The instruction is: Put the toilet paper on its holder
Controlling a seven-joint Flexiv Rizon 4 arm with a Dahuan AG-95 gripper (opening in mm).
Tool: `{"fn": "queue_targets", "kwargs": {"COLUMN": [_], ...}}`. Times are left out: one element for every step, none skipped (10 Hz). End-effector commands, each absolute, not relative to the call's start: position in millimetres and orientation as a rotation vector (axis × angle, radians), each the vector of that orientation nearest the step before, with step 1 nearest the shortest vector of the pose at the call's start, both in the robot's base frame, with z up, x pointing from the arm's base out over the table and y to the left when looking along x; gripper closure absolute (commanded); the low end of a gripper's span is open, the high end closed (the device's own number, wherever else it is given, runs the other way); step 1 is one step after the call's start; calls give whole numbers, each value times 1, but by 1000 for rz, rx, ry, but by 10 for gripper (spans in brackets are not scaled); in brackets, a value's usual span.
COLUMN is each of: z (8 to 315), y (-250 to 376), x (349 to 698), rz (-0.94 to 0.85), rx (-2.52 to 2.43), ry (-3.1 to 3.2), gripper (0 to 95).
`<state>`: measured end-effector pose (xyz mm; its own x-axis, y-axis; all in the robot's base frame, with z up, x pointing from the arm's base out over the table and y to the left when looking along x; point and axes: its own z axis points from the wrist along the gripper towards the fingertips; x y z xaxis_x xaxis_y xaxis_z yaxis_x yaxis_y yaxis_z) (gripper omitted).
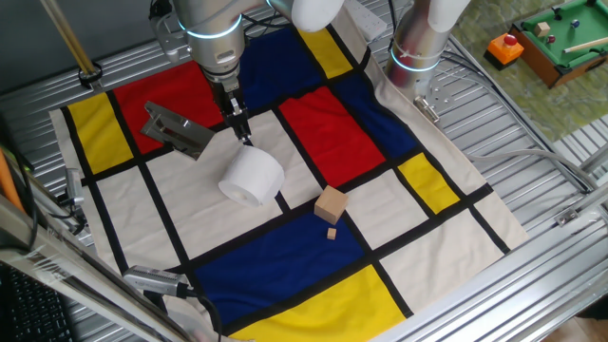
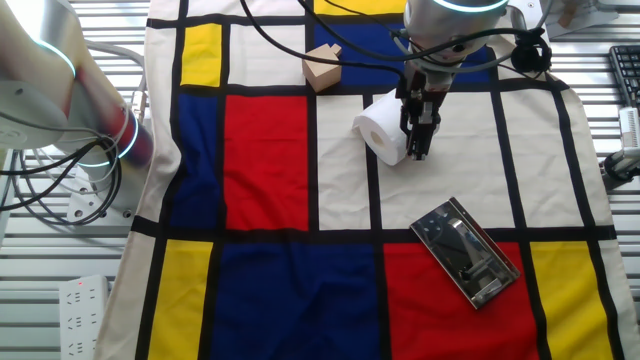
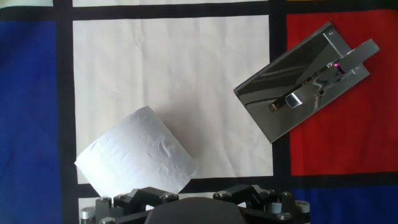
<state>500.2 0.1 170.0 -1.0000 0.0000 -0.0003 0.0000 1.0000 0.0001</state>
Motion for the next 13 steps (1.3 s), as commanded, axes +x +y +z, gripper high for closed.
{"fn": "queue_targets", "kwargs": {"z": [170, 170, 171, 172, 172, 172, 173, 173, 173, 174, 174, 174, 174], "y": [0, 0, 1, 1, 1, 2, 2, 2, 2, 3, 3, 3, 3], "x": [500, 500, 500, 500, 501, 501, 501, 501, 502, 502, 502, 502, 502], "rz": [0, 26, 20, 20, 20, 20, 20, 21, 21, 21, 21, 23, 24], "rx": [0, -177, -175, -173, -172, -170, -170, -170, -170, -170, -170, -169, -170], "ry": [3142, 3066, 3070, 3071, 3071, 3072, 3072, 3072, 3072, 3072, 3073, 3072, 3072], "gripper": [0, 950, 950, 950, 950, 950, 950, 950, 950, 950, 950, 950, 950]}}
